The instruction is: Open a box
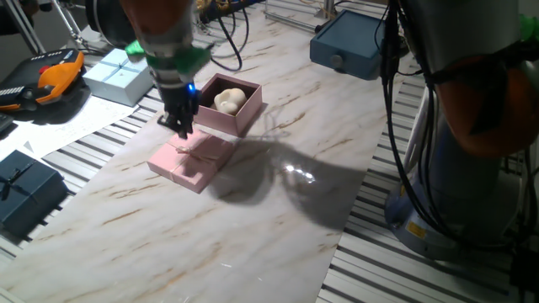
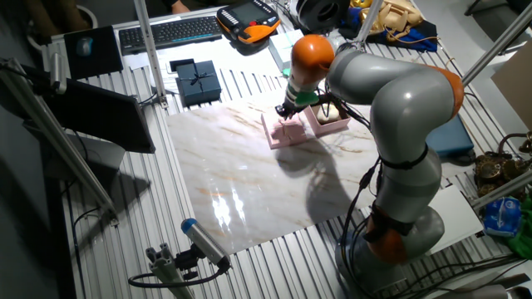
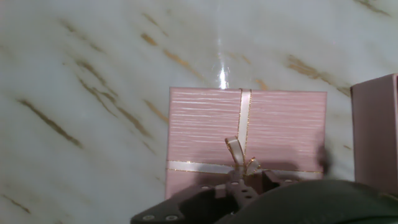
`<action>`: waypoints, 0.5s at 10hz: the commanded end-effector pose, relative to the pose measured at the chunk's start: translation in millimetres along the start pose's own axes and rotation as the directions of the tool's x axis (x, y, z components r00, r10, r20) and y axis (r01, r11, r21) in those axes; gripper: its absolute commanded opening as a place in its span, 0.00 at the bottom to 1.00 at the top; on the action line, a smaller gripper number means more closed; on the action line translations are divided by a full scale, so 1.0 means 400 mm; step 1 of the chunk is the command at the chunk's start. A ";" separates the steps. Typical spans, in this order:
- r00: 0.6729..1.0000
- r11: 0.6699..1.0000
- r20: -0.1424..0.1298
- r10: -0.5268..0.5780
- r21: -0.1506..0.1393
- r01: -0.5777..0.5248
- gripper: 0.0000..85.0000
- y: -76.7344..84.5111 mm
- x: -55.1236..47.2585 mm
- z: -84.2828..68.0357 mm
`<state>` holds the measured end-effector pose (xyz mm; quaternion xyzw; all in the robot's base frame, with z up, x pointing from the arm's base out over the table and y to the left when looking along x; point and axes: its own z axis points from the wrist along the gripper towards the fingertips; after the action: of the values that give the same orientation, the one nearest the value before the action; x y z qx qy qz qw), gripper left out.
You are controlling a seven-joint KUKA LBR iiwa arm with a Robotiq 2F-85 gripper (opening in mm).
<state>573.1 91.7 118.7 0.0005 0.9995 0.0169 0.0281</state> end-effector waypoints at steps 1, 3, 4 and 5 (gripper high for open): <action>1.000 1.000 -0.005 -0.007 0.004 0.007 0.00 -0.003 -0.003 -0.015; 1.000 1.000 0.004 -0.021 0.011 0.021 0.00 -0.014 -0.013 -0.054; 1.000 1.000 0.016 -0.025 0.016 0.025 0.00 -0.021 -0.015 -0.071; 0.999 0.999 0.019 -0.028 0.020 0.028 0.00 -0.032 -0.014 -0.086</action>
<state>576.2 76.8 154.2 -0.0131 0.9991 0.0068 0.0387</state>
